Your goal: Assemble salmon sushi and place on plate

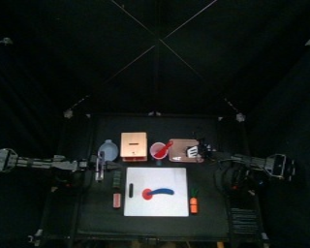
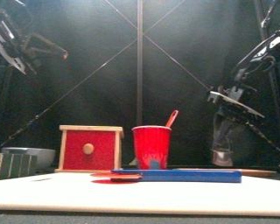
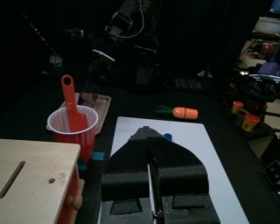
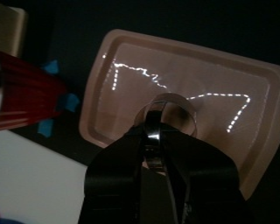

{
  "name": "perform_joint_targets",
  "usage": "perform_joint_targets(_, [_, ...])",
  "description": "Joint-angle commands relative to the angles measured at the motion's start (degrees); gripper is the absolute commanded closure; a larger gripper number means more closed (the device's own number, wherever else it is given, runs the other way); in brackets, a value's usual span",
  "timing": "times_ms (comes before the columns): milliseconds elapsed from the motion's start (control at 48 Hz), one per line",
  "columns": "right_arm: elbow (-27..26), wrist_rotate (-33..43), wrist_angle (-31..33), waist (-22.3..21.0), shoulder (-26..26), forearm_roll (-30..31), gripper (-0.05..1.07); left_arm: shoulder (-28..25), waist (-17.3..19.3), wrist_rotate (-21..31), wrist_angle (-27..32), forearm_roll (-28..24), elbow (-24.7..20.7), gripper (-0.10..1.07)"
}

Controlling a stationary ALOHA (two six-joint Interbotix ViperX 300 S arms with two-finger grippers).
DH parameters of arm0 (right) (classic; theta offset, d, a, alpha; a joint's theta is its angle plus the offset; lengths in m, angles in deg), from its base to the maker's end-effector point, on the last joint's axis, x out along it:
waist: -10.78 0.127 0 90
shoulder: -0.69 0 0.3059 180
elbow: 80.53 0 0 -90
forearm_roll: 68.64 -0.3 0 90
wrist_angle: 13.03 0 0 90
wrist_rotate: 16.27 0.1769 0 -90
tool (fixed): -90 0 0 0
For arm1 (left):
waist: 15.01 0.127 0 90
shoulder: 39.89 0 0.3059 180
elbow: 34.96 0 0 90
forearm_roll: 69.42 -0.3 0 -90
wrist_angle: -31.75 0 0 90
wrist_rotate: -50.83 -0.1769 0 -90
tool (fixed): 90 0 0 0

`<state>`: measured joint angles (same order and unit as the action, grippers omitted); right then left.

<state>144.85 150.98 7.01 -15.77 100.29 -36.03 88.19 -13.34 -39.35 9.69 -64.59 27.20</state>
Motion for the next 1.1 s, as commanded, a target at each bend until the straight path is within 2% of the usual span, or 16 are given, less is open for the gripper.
perform_joint_targets(0, [-1.49, -0.09, -0.53, -0.97, -1.05, 0.7, 0.44, -0.18, 0.26, 0.0, -0.62, -0.09, -0.88, 0.96])
perform_joint_targets(333, [-1.67, -0.09, -0.7, -1.14, -1.85, 1.32, 0.24, -0.26, 0.26, 0.0, -0.62, -0.09, -0.79, 0.96])
perform_joint_targets(521, [-1.58, -0.26, -0.44, -0.62, 0.62, 1.49, 0.15, -0.26, 0.26, 0.18, -0.62, 0.0, -0.79, 0.96])
perform_joint_targets(792, [-0.35, 0.0, 1.85, 3.78, 7.56, 1.67, 0.13, -0.26, 0.26, 0.26, -0.62, 0.0, -0.97, 0.96])
perform_joint_targets(1083, [-0.35, 0.09, 4.39, 7.03, 10.28, 0.88, 0.13, -0.26, 0.26, 0.18, -0.62, 0.09, -0.79, 0.96])
